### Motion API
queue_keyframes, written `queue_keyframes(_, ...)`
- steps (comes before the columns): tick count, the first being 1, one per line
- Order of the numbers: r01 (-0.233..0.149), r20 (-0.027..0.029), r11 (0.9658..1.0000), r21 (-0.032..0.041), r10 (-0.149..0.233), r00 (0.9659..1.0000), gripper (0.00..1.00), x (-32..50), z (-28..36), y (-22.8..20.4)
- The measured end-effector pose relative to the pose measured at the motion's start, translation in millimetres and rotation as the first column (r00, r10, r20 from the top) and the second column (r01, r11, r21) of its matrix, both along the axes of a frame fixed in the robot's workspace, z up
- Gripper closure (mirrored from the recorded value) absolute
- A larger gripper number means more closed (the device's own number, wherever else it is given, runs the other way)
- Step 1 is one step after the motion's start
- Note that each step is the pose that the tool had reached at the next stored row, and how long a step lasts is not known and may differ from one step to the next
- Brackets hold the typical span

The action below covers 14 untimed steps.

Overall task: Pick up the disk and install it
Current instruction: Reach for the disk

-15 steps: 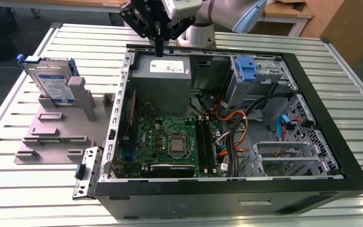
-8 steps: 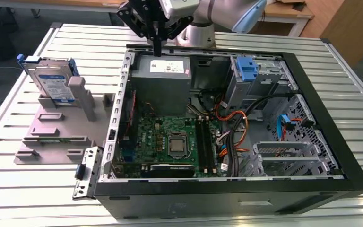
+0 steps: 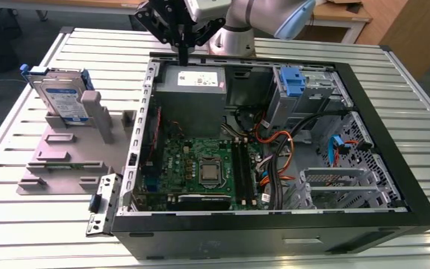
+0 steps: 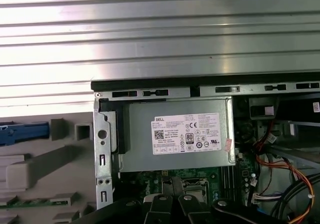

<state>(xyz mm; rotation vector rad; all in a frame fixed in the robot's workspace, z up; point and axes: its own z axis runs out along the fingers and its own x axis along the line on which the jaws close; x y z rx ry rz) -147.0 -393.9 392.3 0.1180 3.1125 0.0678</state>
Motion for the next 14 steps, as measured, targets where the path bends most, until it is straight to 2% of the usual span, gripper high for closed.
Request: queue_keyframes(14, 0.000, 0.0000, 1.0000, 0.0000, 0.000, 1.0000, 0.89, -7.0, -0.6, 4.7)
